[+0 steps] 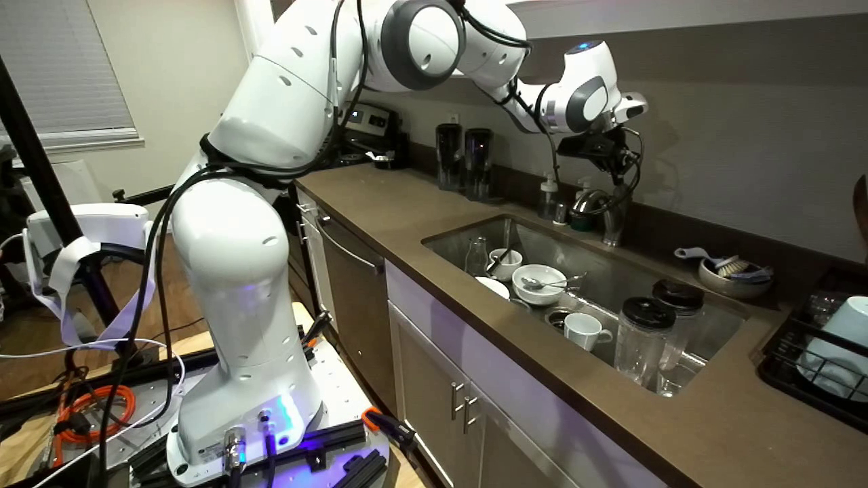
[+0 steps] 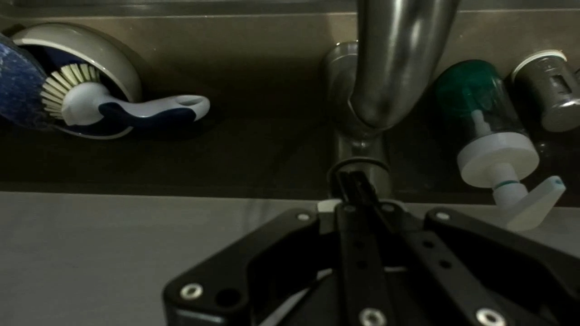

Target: Open the tap

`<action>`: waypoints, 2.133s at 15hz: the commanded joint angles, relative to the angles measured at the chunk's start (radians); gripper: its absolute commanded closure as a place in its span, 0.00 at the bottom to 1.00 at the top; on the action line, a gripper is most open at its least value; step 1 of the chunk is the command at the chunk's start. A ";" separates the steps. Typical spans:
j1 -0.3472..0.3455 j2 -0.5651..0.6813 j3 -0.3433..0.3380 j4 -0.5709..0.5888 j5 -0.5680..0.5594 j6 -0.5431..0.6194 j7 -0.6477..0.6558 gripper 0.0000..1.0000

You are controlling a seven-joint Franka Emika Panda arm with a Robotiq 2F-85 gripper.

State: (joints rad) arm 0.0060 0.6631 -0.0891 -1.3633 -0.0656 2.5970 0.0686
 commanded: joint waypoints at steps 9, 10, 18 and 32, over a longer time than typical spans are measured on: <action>-0.016 0.017 0.019 0.051 0.020 -0.029 -0.012 0.97; -0.014 0.016 0.016 0.051 0.015 -0.033 -0.013 0.97; -0.010 -0.001 0.019 0.052 -0.001 -0.102 -0.042 0.98; -0.014 0.001 0.039 0.054 0.016 -0.022 -0.048 0.97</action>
State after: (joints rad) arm 0.0021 0.6625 -0.0647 -1.3190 -0.0534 2.5098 0.0289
